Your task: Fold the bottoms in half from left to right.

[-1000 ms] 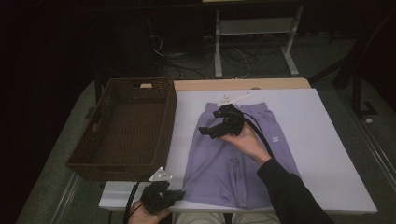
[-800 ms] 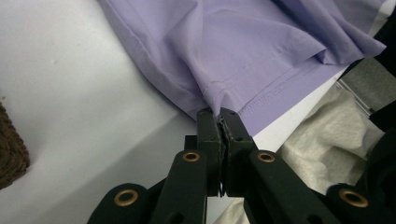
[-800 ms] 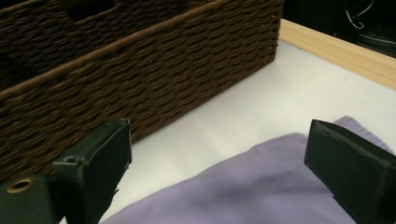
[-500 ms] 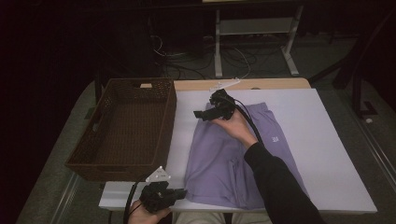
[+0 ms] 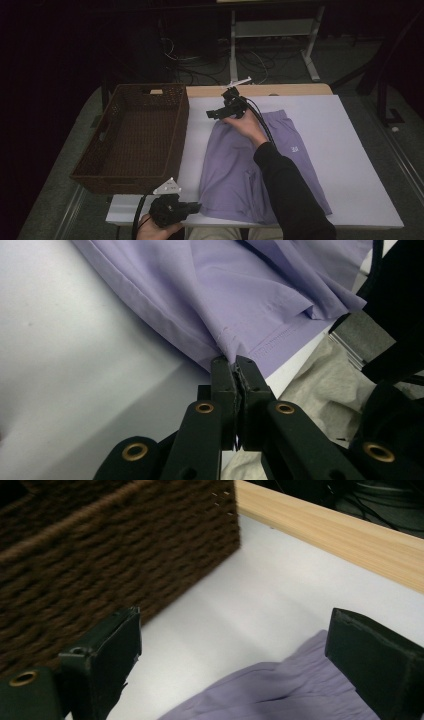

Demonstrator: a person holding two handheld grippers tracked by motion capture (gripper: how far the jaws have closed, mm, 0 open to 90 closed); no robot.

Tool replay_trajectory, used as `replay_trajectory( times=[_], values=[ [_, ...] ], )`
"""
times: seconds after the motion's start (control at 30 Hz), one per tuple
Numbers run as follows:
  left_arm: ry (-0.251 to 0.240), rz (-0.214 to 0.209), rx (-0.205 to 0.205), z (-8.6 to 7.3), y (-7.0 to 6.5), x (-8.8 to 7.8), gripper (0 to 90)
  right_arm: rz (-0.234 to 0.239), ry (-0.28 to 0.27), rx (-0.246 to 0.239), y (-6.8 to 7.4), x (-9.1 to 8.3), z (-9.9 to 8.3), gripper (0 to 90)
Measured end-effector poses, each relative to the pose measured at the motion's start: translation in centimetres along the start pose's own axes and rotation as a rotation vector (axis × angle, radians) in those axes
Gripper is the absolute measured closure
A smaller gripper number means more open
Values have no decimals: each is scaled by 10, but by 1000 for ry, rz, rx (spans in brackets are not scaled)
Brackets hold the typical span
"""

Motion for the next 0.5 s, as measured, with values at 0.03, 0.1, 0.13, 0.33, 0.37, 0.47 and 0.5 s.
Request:
replay_trajectory(
  times=[0.03, 0.1, 0.13, 0.33, 0.37, 0.47, 0.5],
  values=[
    [1, -3, 0, 0, 0, 0, 879, -7, 3, 0, -2, 1, 0, 80],
    [3, -10, 2, 0, -1, 1, 878, -15, 4, 9, -7, 4, 2, 80],
    [3, -12, 1, 0, -1, 1, 878, -18, 5, 16, -9, 5, 3, 80],
    [6, -26, -6, 0, 1, 1, 878, -34, -9, 41, -19, 10, 6, 80],
    [5, -27, -5, 0, 1, 1, 878, -33, -17, 48, -21, 11, 6, 81],
    [4, -34, -6, 0, 1, 1, 877, -35, -40, 79, -27, 14, 4, 82],
    [4, -36, -7, 0, 1, 1, 878, -34, -44, 86, -29, 15, 3, 83]
  ],
)
Point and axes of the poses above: each handheld gripper's, and its own axes: x roughly forward along the jaws, z roughly out of its top, y roughly to its left, the point moved 3 cm from there along x, roughly forward along the jaws, and after that the axes turned 9 degrees about -x, right-handed, at the moved point
